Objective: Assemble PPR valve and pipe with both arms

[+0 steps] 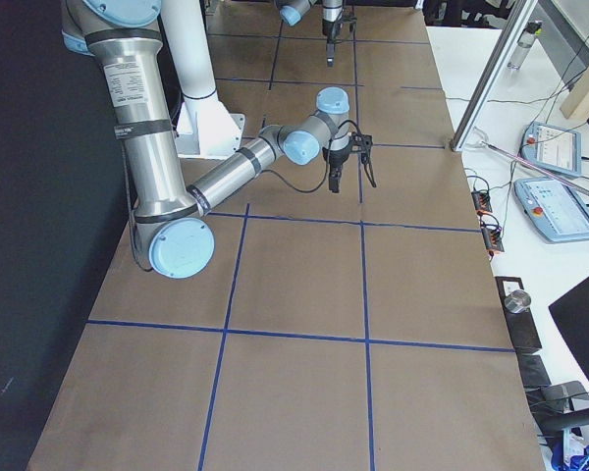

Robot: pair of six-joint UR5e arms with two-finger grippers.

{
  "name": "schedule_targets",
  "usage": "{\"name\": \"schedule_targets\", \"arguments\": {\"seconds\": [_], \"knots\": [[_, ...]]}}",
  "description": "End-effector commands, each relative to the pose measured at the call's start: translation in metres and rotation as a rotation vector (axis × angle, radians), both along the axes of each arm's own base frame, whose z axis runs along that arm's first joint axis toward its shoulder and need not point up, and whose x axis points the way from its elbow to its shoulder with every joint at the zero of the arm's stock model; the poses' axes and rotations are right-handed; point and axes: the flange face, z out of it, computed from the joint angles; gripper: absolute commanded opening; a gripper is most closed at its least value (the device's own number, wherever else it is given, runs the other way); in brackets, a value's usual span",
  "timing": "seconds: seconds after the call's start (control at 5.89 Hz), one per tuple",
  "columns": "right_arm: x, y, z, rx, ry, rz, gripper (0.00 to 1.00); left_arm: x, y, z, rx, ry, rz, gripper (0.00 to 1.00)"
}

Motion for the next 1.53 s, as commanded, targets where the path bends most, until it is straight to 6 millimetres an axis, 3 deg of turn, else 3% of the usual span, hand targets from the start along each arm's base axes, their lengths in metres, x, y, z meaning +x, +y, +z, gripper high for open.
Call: {"name": "schedule_targets", "arguments": {"seconds": [0.0, 0.17, 0.34, 0.51, 0.68, 0.85, 1.02, 1.36], "knots": [[0.104, 0.007, 0.081, 0.013, -0.011, -0.109, 1.00, -0.093, -0.003, 0.062, 0.107, -0.009, 0.104, 0.99], [0.161, 0.018, 0.128, 0.019, -0.008, -0.125, 1.00, -0.142, 0.016, 0.100, 0.169, -0.052, 0.145, 0.99], [0.209, 0.017, 0.179, 0.044, 0.023, -0.148, 1.00, -0.202, 0.024, 0.135, 0.237, -0.095, 0.165, 0.99], [0.238, 0.012, 0.239, 0.051, 0.046, -0.198, 1.00, -0.260, 0.041, 0.168, 0.244, -0.087, 0.158, 0.99], [0.261, 0.013, 0.272, 0.064, 0.055, -0.228, 1.00, -0.297, 0.049, 0.203, 0.204, -0.095, 0.158, 1.00], [0.283, 0.022, 0.279, 0.054, 0.028, -0.195, 1.00, -0.327, 0.065, 0.229, 0.109, -0.097, 0.142, 1.00], [0.295, 0.029, 0.280, 0.054, 0.003, -0.185, 1.00, -0.333, 0.072, 0.246, 0.030, -0.094, 0.134, 1.00], [0.289, 0.020, 0.246, 0.018, 0.002, -0.200, 1.00, -0.332, 0.072, 0.260, -0.026, -0.097, 0.122, 1.00]]}}
